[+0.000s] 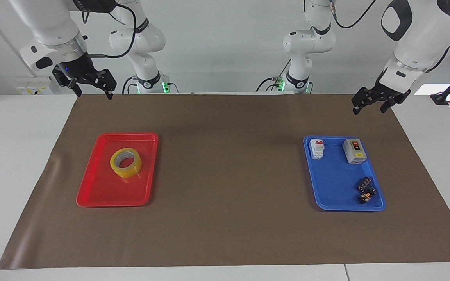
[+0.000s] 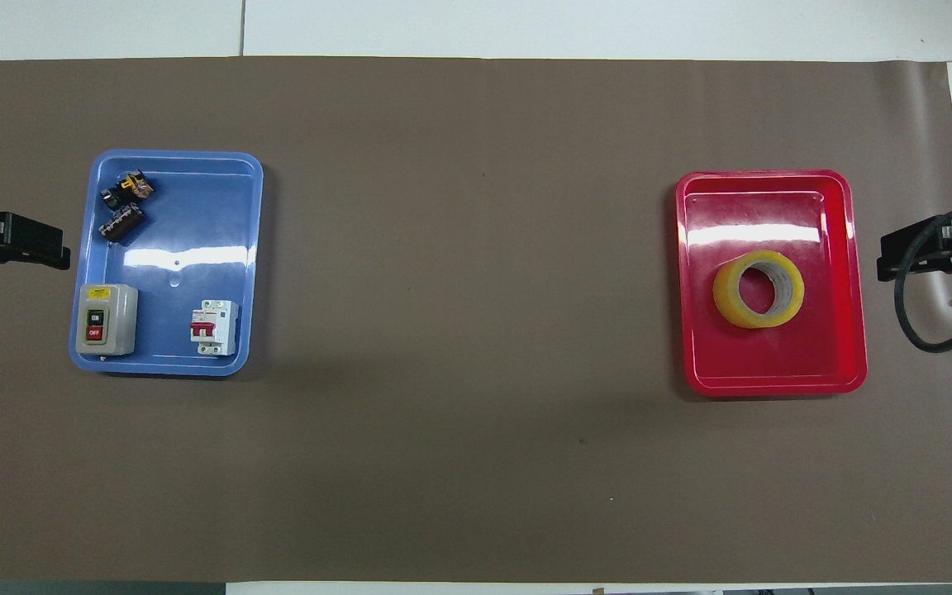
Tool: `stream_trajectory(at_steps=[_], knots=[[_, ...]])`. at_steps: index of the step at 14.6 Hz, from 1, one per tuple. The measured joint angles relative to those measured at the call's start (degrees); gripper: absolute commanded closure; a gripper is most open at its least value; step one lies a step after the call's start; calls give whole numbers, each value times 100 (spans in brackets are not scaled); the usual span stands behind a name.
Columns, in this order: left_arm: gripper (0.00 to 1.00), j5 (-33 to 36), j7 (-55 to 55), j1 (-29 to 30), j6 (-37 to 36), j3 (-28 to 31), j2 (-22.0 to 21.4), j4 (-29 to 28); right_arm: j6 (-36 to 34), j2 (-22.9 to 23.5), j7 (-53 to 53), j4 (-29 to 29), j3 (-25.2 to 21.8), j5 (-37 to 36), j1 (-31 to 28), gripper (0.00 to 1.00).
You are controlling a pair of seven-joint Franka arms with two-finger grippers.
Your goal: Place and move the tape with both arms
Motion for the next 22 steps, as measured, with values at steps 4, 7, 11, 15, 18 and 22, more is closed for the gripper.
stream_trajectory(at_steps=[4, 7, 11, 15, 18, 22], knots=[[0, 0, 0, 0, 0, 0, 0, 0, 112, 0, 0, -6, -11, 0, -1, 0], [0, 0, 0, 0, 0, 0, 0, 0, 137, 0, -34, -7, -11, 0, -1, 0], [0, 0, 0, 0, 0, 0, 0, 0, 131, 0, -165, -7, -11, 0, -1, 0], [0, 0, 0, 0, 0, 0, 0, 0, 118, 0, -340, -7, -16, 0, -2, 0], [0, 0, 0, 0, 0, 0, 0, 0, 90, 0, -480, -7, -19, 0, -3, 0], [0, 0, 0, 0, 0, 0, 0, 0, 84, 0, -498, -7, -20, 0, -3, 0]])
